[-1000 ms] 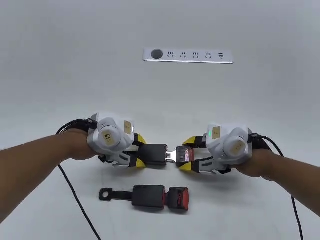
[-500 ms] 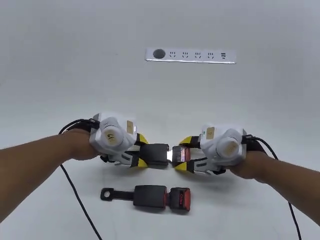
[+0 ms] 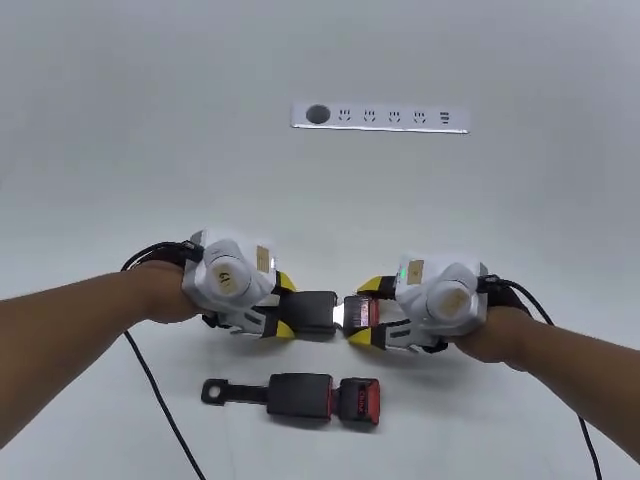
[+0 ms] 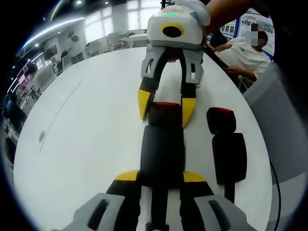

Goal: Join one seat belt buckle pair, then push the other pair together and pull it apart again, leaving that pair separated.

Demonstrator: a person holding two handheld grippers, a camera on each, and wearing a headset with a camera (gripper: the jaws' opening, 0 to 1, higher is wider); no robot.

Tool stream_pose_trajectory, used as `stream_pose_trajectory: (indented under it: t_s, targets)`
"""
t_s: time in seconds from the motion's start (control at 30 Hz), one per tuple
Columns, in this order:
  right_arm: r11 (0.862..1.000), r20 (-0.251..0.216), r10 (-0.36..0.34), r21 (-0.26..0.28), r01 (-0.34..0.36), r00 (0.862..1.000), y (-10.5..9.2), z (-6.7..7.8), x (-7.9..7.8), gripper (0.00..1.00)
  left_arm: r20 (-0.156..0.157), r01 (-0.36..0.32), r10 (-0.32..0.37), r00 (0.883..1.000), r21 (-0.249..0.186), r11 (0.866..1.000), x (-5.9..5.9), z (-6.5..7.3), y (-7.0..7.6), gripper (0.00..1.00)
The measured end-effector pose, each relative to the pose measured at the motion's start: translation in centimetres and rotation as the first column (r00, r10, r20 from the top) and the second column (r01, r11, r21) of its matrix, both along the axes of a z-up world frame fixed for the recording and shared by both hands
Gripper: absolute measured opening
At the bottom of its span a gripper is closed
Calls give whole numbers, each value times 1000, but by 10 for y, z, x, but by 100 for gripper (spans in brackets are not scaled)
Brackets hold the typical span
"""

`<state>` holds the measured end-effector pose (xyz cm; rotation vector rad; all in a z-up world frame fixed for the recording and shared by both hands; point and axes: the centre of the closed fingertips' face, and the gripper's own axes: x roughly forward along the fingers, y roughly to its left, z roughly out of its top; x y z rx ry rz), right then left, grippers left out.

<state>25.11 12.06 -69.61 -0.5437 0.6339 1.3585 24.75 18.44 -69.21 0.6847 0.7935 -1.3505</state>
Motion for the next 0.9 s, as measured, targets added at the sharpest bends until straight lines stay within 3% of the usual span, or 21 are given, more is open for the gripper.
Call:
stream_pose_trajectory:
  t_s: [0.9]
  targets:
    - [1000, -14, -27, -1, 27, 1000, -18, 6, -1, 35, 2, 6, -6, 1000, 24, 1000, -1, 0, -1, 32]
